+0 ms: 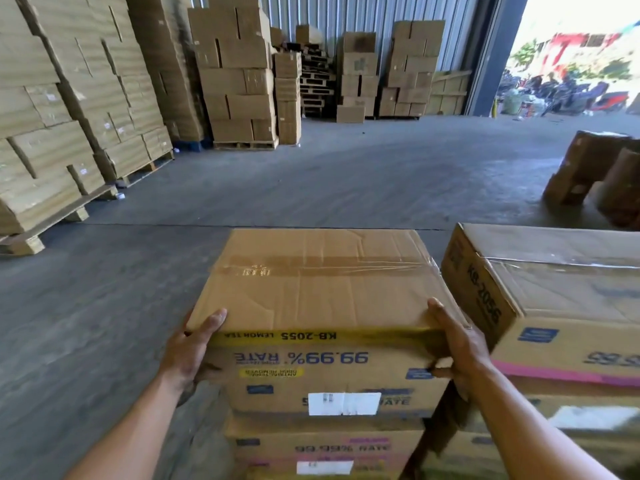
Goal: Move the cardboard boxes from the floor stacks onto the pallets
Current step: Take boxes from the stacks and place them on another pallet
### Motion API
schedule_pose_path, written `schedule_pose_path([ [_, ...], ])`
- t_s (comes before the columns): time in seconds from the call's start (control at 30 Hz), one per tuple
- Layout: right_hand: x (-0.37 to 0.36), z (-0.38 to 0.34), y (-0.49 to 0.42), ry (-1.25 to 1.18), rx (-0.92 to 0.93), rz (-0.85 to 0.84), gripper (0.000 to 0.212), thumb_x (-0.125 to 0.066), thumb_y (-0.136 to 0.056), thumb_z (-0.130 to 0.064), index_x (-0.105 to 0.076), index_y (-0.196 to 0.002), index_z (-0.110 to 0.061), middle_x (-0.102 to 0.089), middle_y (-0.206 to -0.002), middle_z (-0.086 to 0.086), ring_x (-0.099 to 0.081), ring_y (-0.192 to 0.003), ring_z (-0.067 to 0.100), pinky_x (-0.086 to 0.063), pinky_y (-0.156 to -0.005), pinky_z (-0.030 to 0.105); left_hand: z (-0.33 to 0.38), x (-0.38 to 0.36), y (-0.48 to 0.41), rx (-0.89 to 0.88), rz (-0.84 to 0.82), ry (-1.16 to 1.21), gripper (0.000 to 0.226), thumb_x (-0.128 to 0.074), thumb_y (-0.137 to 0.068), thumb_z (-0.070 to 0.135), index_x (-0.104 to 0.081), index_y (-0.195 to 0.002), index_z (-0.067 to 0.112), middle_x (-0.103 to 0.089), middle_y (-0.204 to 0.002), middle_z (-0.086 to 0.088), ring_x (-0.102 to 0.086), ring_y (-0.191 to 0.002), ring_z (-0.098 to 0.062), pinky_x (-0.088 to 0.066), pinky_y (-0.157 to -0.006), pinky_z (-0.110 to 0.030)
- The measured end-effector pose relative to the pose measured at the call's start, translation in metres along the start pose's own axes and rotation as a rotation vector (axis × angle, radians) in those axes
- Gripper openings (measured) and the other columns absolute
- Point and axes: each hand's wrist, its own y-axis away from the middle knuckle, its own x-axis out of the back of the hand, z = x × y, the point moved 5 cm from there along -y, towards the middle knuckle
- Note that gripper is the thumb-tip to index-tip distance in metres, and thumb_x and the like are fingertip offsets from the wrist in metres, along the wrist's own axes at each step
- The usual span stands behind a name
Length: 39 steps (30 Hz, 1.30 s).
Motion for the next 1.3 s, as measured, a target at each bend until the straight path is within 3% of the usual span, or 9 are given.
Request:
schedule_pose_path([
  [0.23, -0.006, -0.003, 0.023, -0.019, 0.026, 0.038, 0.052, -0.078, -0.078, -0.053, -0.06, -0.121, -0.029, -0.063, -0.113, 0.012, -0.065, -0.099, 0.038, -0.06, -0.049, 0.043, -0.001, 0.009, -0.016, -0.037, -0.143, 0.067, 0.026, -0.075, -0.084, 0.043, -0.066, -0.109, 0.042, -0.073, -0.104, 0.0, -0.07, -0.091, -0.03, -0.059, -0.06, -0.059],
  [0.33, -0.007, 0.014, 0.044, -0.027, 0.015, 0.072, 0.071, -0.085, -0.061, -0.065, -0.063, -0.122, -0.035, -0.064, -0.121, 0.015, -0.067, -0.102, 0.042, -0.06, -0.057, 0.049, 0.013, 0.019, -0.03, -0.033, -0.258, 0.055, 0.026, -0.075, -0.085, 0.04, -0.067, -0.109, 0.04, -0.072, -0.104, 0.0, -0.068, -0.096, -0.031, -0.058, -0.061, -0.059],
  [0.43, -0.008, 0.017, 0.081, -0.062, 0.084, 0.201, 0.063, -0.084, -0.054, -0.073, -0.07, -0.111, -0.047, -0.066, -0.12, 0.006, -0.065, -0.108, 0.038, -0.056, -0.079, 0.066, 0.032, 0.027, -0.042, -0.066, -0.362, 0.011, 0.028, -0.072, -0.087, 0.039, -0.068, -0.113, 0.033, -0.073, -0.103, -0.002, -0.067, -0.097, -0.03, -0.056, -0.053, -0.044],
  [0.57, -0.013, 0.012, 0.149, -0.167, 0.073, 0.293, 0.063, -0.08, -0.075, -0.055, -0.054, -0.13, -0.035, -0.057, -0.124, 0.005, -0.056, -0.114, 0.038, -0.055, -0.076, 0.07, 0.053, 0.033, -0.051, -0.085, -0.506, -0.001, 0.047, -0.08, -0.07, 0.059, -0.073, -0.106, 0.03, -0.075, -0.099, -0.005, -0.07, -0.095, -0.033, -0.057, -0.058, -0.047],
  [0.73, 0.006, 0.019, 0.228, -0.239, 0.156, 0.402, 0.082, -0.081, -0.069, -0.057, -0.048, -0.141, -0.035, -0.056, -0.13, 0.007, -0.056, -0.116, 0.038, -0.056, -0.072, 0.069, 0.063, 0.025, -0.034, -0.105, -0.667, 0.04, 0.069, -0.084, -0.052, 0.06, -0.07, -0.111, 0.028, -0.07, -0.113, -0.01, -0.067, -0.103, -0.036, -0.057, -0.069, -0.063],
  [0.93, 0.025, 0.047, 0.315, -0.267, 0.181, 0.528, 0.077, -0.072, -0.087, -0.046, -0.034, -0.153, -0.035, -0.046, -0.143, 0.006, -0.05, -0.123, 0.035, -0.05, -0.093, 0.065, 0.071, 0.039, 0.011, -0.134, -0.801, 0.072, 0.059, -0.08, -0.065, 0.052, -0.067, -0.116, 0.024, -0.067, -0.119, -0.011, -0.061, -0.113, -0.035, -0.053, -0.079, -0.067],
  [1.07, 0.022, 0.062, 0.379, -0.33, 0.205, 0.598, 0.065, -0.07, -0.09, -0.042, -0.043, -0.148, -0.035, -0.052, -0.133, 0.003, -0.057, -0.102, 0.024, -0.055, -0.077, 0.05, 0.085, 0.062, 0.045, -0.165, -0.867, 0.094, 0.039, -0.078, -0.073, 0.043, -0.07, -0.107, 0.026, -0.069, -0.118, -0.005, -0.061, -0.116, -0.03, -0.045, -0.084, -0.076],
  [1.2, 0.041, 0.073, 0.451, -0.361, 0.204, 0.713, 0.063, -0.073, -0.089, -0.042, -0.047, -0.146, -0.037, -0.055, -0.131, 0.002, -0.058, -0.098, 0.022, -0.057, -0.08, 0.051, 0.087, 0.082, 0.097, -0.178, -0.934, 0.11, 0.021, -0.077, -0.072, 0.041, -0.069, -0.089, 0.03, -0.067, -0.108, 0.002, -0.059, -0.115, -0.029, -0.042, -0.086, -0.078],
  [1.3, 0.053, 0.082, 0.508, -0.352, 0.215, 0.785, 0.064, -0.074, -0.088, -0.043, -0.048, -0.145, -0.038, -0.057, -0.129, 0.0, -0.059, -0.097, 0.019, -0.057, -0.076, 0.049, 0.085, 0.091, 0.136, -0.198, -1.017, 0.117, 0.021, -0.073, -0.079, 0.038, -0.065, -0.098, 0.033, -0.063, -0.108, -0.003, -0.06, -0.107, -0.029, -0.045, -0.089, -0.073],
])
